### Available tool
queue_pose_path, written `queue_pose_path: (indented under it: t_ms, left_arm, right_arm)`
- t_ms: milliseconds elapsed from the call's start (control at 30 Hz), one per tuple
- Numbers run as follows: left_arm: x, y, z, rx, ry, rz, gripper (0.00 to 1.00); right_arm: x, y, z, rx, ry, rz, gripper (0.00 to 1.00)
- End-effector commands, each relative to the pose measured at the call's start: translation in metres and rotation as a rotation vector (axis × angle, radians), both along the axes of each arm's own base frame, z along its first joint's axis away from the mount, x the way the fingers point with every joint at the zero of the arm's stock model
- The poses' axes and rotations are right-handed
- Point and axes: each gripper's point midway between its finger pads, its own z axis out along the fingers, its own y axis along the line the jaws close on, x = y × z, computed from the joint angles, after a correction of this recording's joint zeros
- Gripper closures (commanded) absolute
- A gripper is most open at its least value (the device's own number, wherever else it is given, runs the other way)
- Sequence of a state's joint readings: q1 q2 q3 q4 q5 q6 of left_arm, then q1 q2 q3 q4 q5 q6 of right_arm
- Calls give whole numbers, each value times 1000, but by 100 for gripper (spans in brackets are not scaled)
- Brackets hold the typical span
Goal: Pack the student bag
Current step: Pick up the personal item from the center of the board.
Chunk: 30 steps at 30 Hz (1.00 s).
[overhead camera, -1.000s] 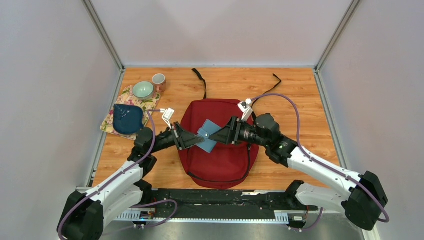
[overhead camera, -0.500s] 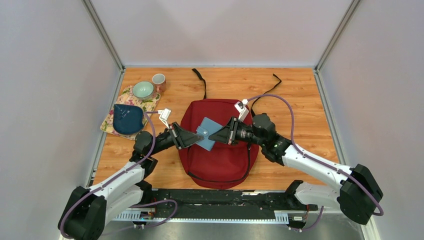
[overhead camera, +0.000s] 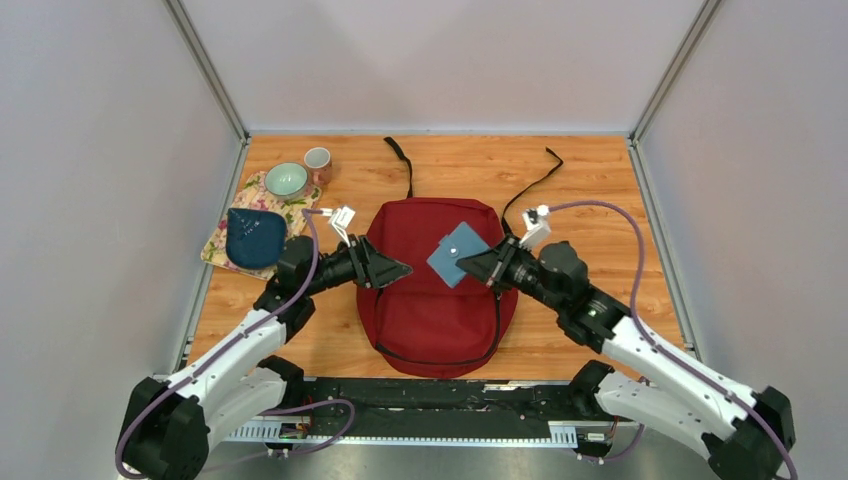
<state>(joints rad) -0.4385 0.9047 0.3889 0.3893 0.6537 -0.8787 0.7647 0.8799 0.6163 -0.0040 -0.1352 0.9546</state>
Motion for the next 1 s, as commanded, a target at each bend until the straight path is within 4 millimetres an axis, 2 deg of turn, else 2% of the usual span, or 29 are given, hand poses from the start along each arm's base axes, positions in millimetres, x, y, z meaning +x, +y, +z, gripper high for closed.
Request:
queue_pose_path:
  t_ms: [0,33,67,133,167,200,267,333,367,400,567,733,900,967]
  left_arm:
    - [20,9,-5,212,-77,38,24]
    - [22,13,-13,265,-71,39,24]
    - [28,10,-2,272,-99,36,24]
    - [33,9,-9,313,-83,15,24]
    - [37,5,-1,307,-95,6,23]
    - [40,1,-5,313,-83,-12,23]
    - [43,-8,2,298,-91,-49,23]
    - [42,-19,-9,308,-48,-106,23]
    - [45,-23,-4,305,-52,-121,23]
    - [46,-28,-15,319,-17,-146,23]
    - [37,-50,-35,367,38,-236,23]
    - [32,-55,-52,410,62,-253,23]
    - [17,-59,-52,416,50,-294,26]
    - [9,-60,-53,415,56,-318,31]
  right_arm:
    - [22,-57,-4,-84,-51,-298,100]
    - [19,-67,-5,-89,-51,-328,100]
    - [22,-76,-5,-91,-53,-373,100]
    - [18,-87,-5,-86,-55,-409,100]
    - [19,-92,-5,-89,-58,-431,100]
    - [18,-94,-4,-88,-61,-436,100]
    - [16,-99,-3,-90,-63,-449,100]
    - [15,-102,-4,-96,-60,-455,100]
    - [15,-103,-4,-99,-61,-459,100]
    - [14,-103,-4,-99,-62,-456,100]
    - [15,-103,-3,-109,-67,-452,100]
    - [14,-102,-3,-111,-66,-442,100]
    - [13,-102,-6,-110,-60,-438,100]
    - [12,-102,-8,-109,-55,-438,100]
